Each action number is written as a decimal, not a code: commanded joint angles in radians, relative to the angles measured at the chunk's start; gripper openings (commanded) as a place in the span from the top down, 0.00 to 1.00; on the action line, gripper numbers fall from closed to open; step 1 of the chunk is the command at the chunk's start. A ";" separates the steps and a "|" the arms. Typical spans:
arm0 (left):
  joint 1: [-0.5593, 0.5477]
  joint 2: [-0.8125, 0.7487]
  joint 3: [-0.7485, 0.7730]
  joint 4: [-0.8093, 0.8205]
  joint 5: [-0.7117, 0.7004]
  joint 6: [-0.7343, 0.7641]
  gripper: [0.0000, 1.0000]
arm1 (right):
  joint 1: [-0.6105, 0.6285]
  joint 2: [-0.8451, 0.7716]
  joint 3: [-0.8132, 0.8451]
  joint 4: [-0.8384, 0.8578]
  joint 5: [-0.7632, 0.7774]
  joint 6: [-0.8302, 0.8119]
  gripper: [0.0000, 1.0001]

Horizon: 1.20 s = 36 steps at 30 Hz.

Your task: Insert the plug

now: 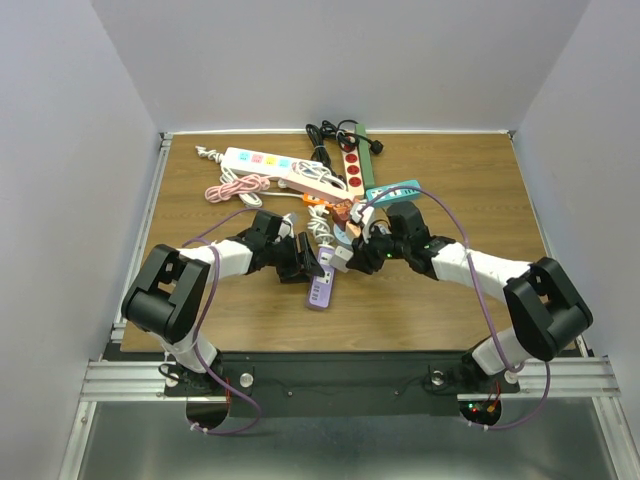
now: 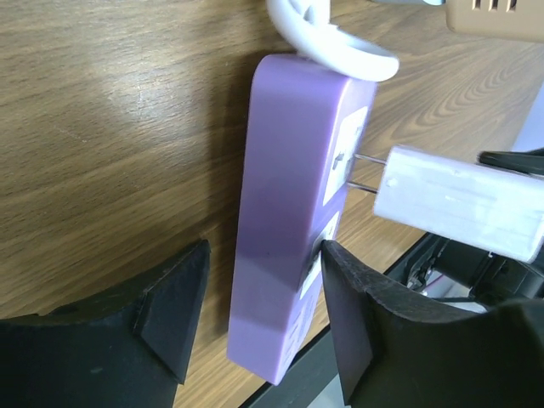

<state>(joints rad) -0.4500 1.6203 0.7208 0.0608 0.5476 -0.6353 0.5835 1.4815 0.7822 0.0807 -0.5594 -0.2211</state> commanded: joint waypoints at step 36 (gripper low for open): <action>0.008 0.118 0.035 -0.326 -0.265 0.244 0.54 | 0.070 0.094 0.186 -0.258 0.171 -0.095 0.98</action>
<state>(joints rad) -0.4465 1.6569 0.7952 -0.0334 0.5659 -0.5339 0.6434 1.5509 0.9188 -0.0795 -0.4408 -0.2871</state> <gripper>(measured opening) 0.468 0.394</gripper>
